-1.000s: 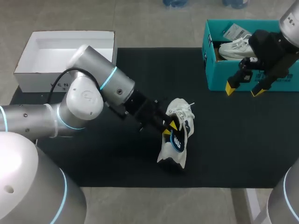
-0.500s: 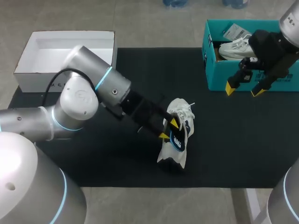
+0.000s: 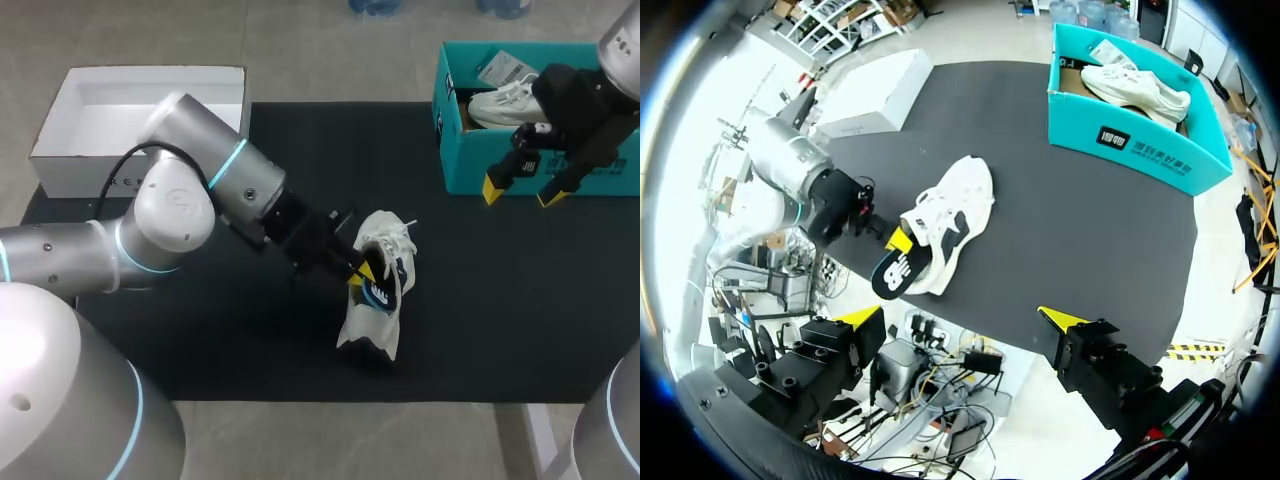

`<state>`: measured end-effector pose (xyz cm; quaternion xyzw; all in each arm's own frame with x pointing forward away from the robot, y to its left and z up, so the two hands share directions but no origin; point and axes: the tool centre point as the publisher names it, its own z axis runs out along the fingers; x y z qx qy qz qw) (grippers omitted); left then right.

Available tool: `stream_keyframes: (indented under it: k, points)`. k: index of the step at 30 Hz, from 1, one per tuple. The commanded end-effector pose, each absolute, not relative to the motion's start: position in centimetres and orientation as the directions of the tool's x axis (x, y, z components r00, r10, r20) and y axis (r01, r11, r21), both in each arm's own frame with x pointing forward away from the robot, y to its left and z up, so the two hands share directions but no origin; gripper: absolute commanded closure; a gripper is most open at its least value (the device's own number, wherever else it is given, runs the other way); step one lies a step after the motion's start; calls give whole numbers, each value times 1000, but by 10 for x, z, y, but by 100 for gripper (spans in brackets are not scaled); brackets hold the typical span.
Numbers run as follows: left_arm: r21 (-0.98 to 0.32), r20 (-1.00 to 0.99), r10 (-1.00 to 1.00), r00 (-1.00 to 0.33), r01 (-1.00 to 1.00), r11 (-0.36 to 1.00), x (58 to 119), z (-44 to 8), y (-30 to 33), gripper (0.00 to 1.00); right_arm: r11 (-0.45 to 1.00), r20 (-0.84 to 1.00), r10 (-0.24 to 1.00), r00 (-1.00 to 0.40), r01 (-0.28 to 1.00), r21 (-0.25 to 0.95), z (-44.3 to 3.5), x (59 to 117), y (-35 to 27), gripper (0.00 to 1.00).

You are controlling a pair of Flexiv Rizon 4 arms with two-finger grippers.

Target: Take the shoe out of the shoebox, open the shoe tongue, remove and reinsert the insole, then place the shoe into the shoebox

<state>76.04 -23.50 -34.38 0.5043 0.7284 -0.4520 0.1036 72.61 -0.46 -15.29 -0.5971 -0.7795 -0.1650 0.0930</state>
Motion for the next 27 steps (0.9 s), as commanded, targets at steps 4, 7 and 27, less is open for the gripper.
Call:
stream_keyframes:
  k: [4,7,27]
  points:
    - [-533,-610,659,-440,843,70,774,-352,-234,100,233,341,901,-269,962,143,-154,728,-4,0]
    - [-540,-595,676,-434,839,64,769,-363,-235,100,233,341,901,-269,962,143,-154,728,-4,0]
    - [-582,-605,627,-490,810,71,756,-347,-227,56,233,341,901,-269,962,143,-154,728,-4,0]
